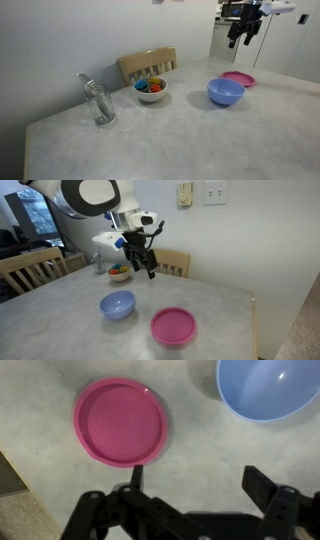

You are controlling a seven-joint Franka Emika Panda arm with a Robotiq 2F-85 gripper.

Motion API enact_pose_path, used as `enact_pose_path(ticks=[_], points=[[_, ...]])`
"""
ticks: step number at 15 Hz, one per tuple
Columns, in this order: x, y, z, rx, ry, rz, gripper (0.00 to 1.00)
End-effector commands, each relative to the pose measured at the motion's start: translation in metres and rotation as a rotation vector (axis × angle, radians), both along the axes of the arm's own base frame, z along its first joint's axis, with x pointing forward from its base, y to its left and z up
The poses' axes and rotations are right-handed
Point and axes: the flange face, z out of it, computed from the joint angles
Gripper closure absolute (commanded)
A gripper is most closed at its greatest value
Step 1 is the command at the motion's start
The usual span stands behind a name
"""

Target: Place the pink plate on the blue bowl

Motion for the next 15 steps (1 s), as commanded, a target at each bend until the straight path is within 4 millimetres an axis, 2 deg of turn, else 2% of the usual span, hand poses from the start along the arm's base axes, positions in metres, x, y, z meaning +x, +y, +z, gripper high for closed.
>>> enact_pose_path(ticks=[1, 5, 9, 15], points=[[0.023, -0.020, -0.039, 0.001, 0.002, 0.010, 0.00], [0.038, -0.039, -0.089, -0.027, 0.013, 0.043, 0.00], [0.042, -0.055, -0.130, -0.039, 0.084, 0.061, 0.00], [0.039, -0.054, -0.155, -0.027, 0.148, 0.066, 0.00]])
